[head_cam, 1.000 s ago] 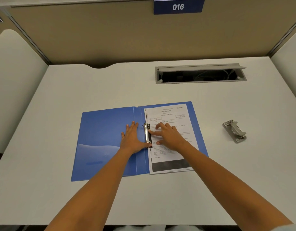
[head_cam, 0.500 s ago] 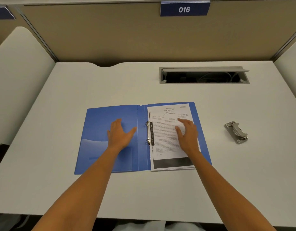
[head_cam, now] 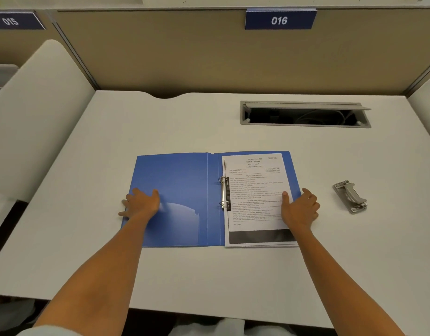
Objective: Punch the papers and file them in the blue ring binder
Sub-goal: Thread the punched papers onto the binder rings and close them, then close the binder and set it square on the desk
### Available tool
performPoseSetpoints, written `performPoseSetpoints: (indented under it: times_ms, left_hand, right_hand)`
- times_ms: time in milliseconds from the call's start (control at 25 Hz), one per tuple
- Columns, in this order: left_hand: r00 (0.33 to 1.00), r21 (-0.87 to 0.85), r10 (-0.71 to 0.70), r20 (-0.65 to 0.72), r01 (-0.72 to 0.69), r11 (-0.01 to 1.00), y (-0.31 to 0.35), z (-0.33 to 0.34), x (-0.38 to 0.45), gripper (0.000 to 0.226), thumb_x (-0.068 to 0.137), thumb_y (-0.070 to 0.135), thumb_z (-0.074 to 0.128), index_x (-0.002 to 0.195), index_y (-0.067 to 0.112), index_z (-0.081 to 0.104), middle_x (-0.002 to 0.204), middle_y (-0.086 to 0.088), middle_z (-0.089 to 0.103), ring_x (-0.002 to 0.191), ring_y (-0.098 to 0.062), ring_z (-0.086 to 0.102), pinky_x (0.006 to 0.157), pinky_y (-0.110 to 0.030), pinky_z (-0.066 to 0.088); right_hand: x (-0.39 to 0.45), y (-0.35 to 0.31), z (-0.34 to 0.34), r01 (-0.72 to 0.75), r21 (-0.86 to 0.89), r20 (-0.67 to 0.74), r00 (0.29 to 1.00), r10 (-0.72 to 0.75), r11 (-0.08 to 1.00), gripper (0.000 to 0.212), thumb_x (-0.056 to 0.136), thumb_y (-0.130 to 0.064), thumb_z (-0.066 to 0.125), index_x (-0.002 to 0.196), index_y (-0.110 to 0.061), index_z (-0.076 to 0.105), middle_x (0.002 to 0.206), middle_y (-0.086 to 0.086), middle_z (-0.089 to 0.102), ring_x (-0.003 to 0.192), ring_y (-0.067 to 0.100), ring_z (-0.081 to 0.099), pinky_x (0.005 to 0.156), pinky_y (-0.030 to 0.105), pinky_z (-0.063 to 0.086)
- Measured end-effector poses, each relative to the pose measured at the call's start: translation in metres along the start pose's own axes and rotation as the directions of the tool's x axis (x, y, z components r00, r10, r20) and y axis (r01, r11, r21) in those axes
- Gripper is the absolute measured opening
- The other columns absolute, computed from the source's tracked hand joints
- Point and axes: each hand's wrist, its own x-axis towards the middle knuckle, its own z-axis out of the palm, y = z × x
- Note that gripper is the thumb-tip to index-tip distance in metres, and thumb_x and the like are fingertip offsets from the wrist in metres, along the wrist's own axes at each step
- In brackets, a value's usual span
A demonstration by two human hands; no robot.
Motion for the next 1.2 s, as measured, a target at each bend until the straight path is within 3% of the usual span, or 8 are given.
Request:
performPoseSetpoints:
  times_ms: [360, 560, 720, 960, 1080, 1200]
  left_hand:
    - [0.981, -0.416, -0.194, 0.005, 0.178, 0.892, 0.002, -0.019, 0.007, 0.076, 0.088, 0.052, 0.059, 0.140, 0.003, 0.033, 0.144, -0.018, 0.039, 0.133, -0.036, 0.038, 0.107, -0.053, 0.036]
    - [0.958, -0.548, -0.287, -0.006, 0.237, 0.802, 0.007, -0.035, 0.008, 0.071, 0.089, 0.051, 0.057, 0.138, 0.004, 0.037, 0.141, -0.018, 0.043, 0.130, -0.035, 0.041, 0.106, -0.050, 0.038]
    - [0.942, -0.515, -0.307, -0.134, 0.199, 0.834, 0.024, -0.046, -0.003, 0.055, 0.085, 0.038, 0.060, 0.126, 0.005, 0.045, 0.133, -0.015, 0.045, 0.124, -0.033, 0.041, 0.107, -0.050, 0.036]
    - [0.938, -0.400, -0.156, -0.308, 0.022, 0.916, 0.067, -0.072, -0.037, 0.046, 0.078, 0.033, 0.064, 0.112, 0.008, 0.046, 0.125, -0.012, 0.046, 0.114, -0.035, 0.044, 0.106, -0.046, 0.032]
    - [0.930, -0.310, -0.029, -0.366, -0.093, 0.946, 0.093, -0.082, -0.055, 0.051, 0.076, 0.036, 0.063, 0.115, 0.008, 0.045, 0.128, -0.013, 0.044, 0.114, -0.036, 0.045, 0.104, -0.046, 0.031]
    - [0.929, -0.174, 0.113, -0.352, -0.184, 0.967, 0.118, -0.092, -0.078, 0.066, 0.078, 0.040, 0.063, 0.130, 0.007, 0.038, 0.136, -0.014, 0.038, 0.122, -0.035, 0.041, 0.104, -0.049, 0.031]
  right_hand:
    - [-0.004, -0.008, 0.001, -0.013, -0.029, -0.010, 1.000, 0.013, 0.999, 0.062, 0.091, -0.048, 0.051, 0.133, -0.005, 0.037, 0.134, 0.018, 0.042, 0.122, 0.035, 0.043, 0.100, 0.048, 0.038]
    - [-0.005, -0.009, 0.003, -0.009, -0.054, -0.014, 1.000, 0.008, 0.999, 0.062, 0.090, -0.050, 0.051, 0.132, -0.005, 0.037, 0.134, 0.019, 0.042, 0.121, 0.036, 0.043, 0.100, 0.049, 0.038]
    - [-0.006, -0.009, 0.005, -0.018, -0.063, -0.013, 1.000, 0.017, 0.998, 0.065, 0.090, -0.050, 0.051, 0.132, -0.004, 0.036, 0.134, 0.020, 0.041, 0.122, 0.037, 0.042, 0.101, 0.050, 0.037]
    - [-0.006, -0.009, 0.007, -0.039, -0.071, -0.017, 0.999, 0.038, 0.997, 0.067, 0.089, -0.051, 0.052, 0.131, -0.002, 0.035, 0.134, 0.021, 0.041, 0.122, 0.037, 0.042, 0.101, 0.050, 0.037]
    - [-0.006, -0.009, 0.006, -0.065, -0.037, -0.015, 0.998, 0.064, 0.997, 0.070, 0.089, -0.050, 0.052, 0.134, -0.001, 0.032, 0.137, 0.022, 0.038, 0.124, 0.038, 0.039, 0.102, 0.050, 0.035]
    - [-0.005, -0.009, 0.004, -0.082, -0.003, -0.003, 0.997, 0.082, 0.997, 0.069, 0.090, -0.049, 0.052, 0.135, -0.001, 0.032, 0.138, 0.022, 0.037, 0.126, 0.039, 0.038, 0.103, 0.050, 0.034]
